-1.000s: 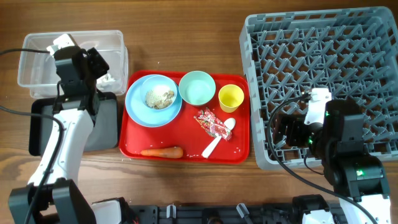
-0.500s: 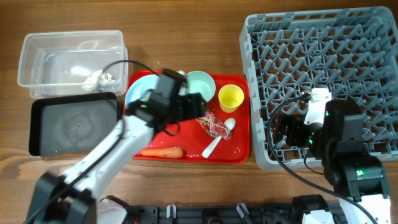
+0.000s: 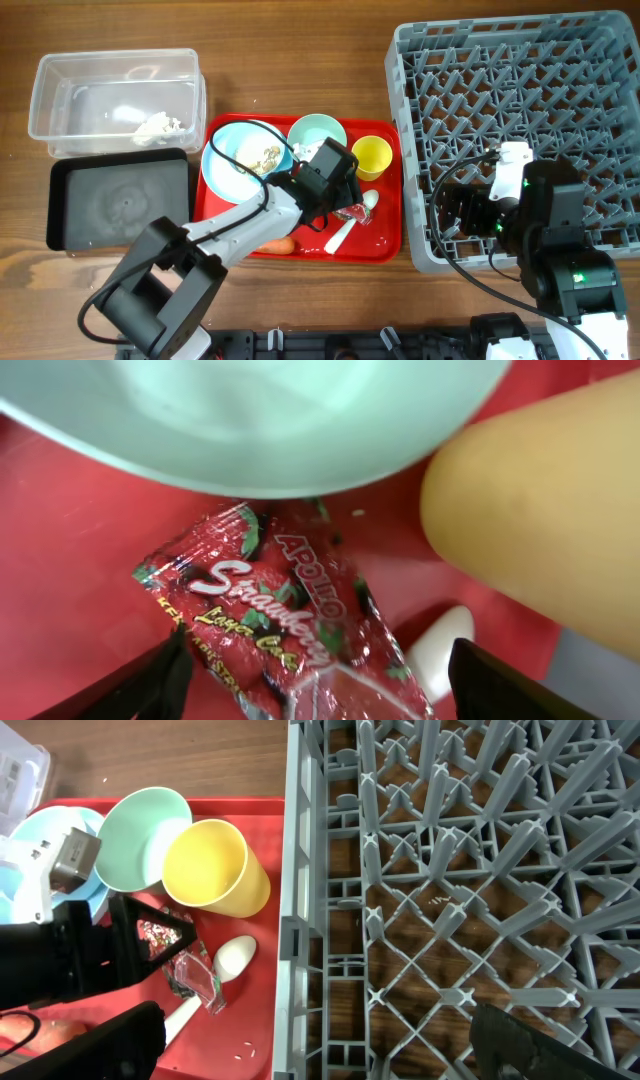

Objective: Sort waste into correct bins and load items into the dishwasher rack
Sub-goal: 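Reach the left gripper to the red strawberry wrapper and grasp it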

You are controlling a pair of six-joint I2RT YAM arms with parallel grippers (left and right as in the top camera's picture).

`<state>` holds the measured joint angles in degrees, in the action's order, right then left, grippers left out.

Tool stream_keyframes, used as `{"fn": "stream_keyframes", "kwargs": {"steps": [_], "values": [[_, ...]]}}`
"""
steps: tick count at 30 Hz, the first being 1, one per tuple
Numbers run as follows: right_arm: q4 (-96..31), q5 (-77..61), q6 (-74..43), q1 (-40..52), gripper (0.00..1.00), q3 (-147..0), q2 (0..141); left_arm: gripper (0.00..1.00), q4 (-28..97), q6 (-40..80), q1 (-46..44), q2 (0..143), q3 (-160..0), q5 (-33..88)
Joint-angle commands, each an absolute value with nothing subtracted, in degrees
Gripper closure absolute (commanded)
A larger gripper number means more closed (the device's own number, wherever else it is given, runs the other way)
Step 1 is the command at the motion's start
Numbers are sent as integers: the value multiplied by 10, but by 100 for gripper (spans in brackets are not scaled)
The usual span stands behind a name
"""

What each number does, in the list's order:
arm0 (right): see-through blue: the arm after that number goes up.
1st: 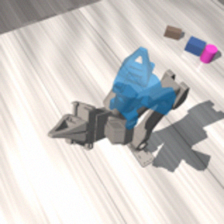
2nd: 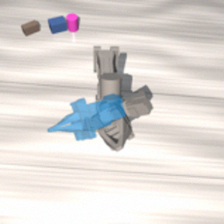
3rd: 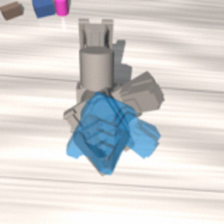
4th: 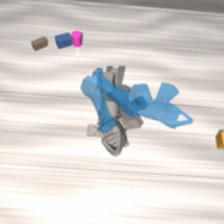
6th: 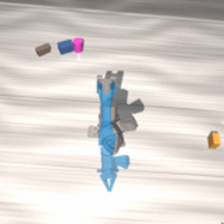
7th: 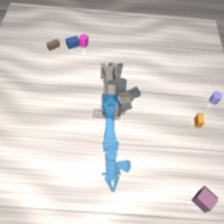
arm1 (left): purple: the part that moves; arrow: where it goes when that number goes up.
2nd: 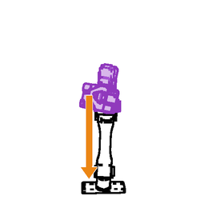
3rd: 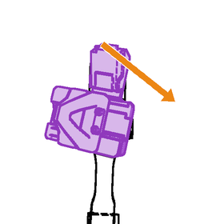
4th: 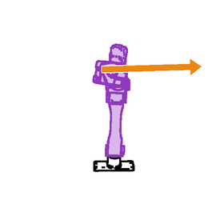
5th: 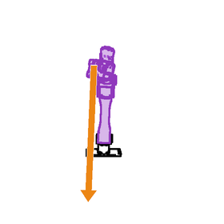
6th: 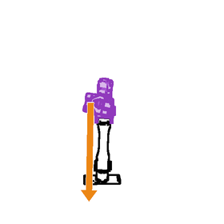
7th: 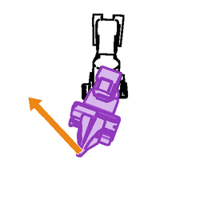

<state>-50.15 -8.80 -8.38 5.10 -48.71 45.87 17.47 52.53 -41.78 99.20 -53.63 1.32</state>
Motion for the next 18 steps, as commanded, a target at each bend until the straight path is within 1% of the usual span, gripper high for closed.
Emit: {"fn": "stream_keyframes", "kwargs": {"steps": [1,3,6,7,10,13,17,18], "values": [[-501,-91,-92,51,0,-499,459,16,160,549,-436,1014,-539,-6],[-501,-91,-92,51,0,-499,459,18,161,549,-450,1020,-539,-29],[-502,-91,-92,51,0,-499,459,34,163,549,-456,1021,-539,-31],[-502,-91,-92,51,0,-499,459,44,170,549,-456,1021,-539,-31],[-502,-91,-92,51,0,-499,459,64,183,549,-456,1021,-539,-36],[-502,-91,-92,51,0,-499,459,76,183,549,-456,1022,-539,-40],[-502,-91,-92,51,0,-499,459,88,185,549,-456,1022,-539,-39],[-502,-91,-92,51,0,-499,459,96,185,549,-456,1022,-539,-39]]}}
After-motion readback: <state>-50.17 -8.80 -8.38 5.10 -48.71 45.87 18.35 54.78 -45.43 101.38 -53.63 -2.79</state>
